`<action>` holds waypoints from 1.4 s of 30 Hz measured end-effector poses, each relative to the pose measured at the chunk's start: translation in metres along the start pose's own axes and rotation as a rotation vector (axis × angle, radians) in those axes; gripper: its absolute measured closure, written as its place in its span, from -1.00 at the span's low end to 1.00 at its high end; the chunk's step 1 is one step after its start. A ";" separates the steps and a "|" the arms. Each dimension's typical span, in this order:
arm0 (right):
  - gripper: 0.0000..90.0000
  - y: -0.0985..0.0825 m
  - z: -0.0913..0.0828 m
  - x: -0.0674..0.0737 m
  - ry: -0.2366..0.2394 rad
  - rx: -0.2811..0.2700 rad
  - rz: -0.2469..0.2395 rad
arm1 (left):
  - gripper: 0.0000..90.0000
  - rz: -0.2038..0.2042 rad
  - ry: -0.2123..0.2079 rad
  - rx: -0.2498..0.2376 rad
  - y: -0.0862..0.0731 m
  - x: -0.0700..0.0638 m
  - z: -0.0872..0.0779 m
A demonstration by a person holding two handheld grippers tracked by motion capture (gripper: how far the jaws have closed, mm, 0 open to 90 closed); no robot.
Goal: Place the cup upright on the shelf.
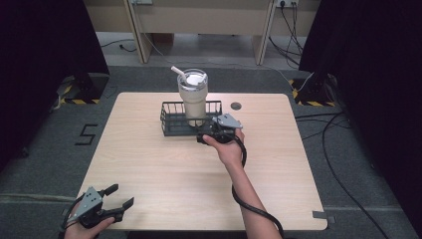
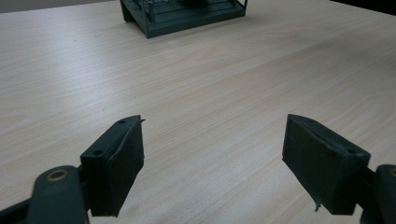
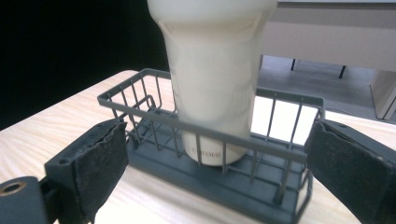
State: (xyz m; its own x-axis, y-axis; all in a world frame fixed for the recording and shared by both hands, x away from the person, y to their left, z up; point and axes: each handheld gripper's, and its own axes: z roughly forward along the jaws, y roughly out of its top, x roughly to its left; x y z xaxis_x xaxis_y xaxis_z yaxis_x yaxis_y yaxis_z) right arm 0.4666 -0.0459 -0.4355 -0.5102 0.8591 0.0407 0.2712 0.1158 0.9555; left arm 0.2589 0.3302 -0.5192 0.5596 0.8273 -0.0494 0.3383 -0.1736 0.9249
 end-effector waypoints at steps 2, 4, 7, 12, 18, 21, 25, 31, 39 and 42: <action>-0.87 -0.003 -0.007 -0.003 -0.004 0.003 -0.004 | -0.55 0.001 0.001 0.000 0.000 0.000 0.000; -0.86 -0.005 -0.011 -0.005 -0.008 0.005 -0.007 | -0.55 0.001 0.001 0.000 0.000 0.000 0.000; -0.85 -0.008 -0.018 -0.008 -0.008 0.011 -0.013 | -0.55 0.001 0.001 0.002 0.000 0.000 0.000; -0.85 -0.018 -0.030 -0.012 -0.007 0.028 -0.009 | -0.55 0.001 0.001 0.004 0.000 0.000 0.000; -0.84 -0.032 -0.042 -0.016 -0.010 0.048 0.000 | -0.55 0.002 0.004 0.007 -0.001 0.000 0.000; -0.83 -0.038 -0.047 -0.018 -0.016 0.053 0.000 | -0.55 0.003 0.005 0.008 -0.001 0.000 0.000; -0.82 -0.043 -0.055 -0.020 -0.018 0.054 0.005 | -0.55 0.003 0.006 0.008 -0.001 0.000 0.000; -0.81 -0.045 -0.064 -0.024 -0.023 0.055 -0.004 | -0.55 0.002 0.007 0.007 -0.001 0.000 -0.001; -0.78 -0.053 -0.079 -0.029 -0.022 0.058 -0.017 | -0.55 0.002 0.009 0.002 -0.001 0.000 -0.001; -0.76 -0.057 -0.086 -0.033 -0.028 0.058 -0.020 | -0.55 0.000 0.009 0.003 -0.001 0.000 0.000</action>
State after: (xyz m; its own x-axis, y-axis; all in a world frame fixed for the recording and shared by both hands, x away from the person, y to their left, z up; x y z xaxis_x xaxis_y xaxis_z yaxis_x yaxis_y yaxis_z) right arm 0.3976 -0.1241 -0.4656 -0.4931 0.8699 0.0124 0.3087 0.1616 0.9374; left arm 0.2580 0.3303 -0.5201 0.5529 0.8320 -0.0464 0.3405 -0.1748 0.9239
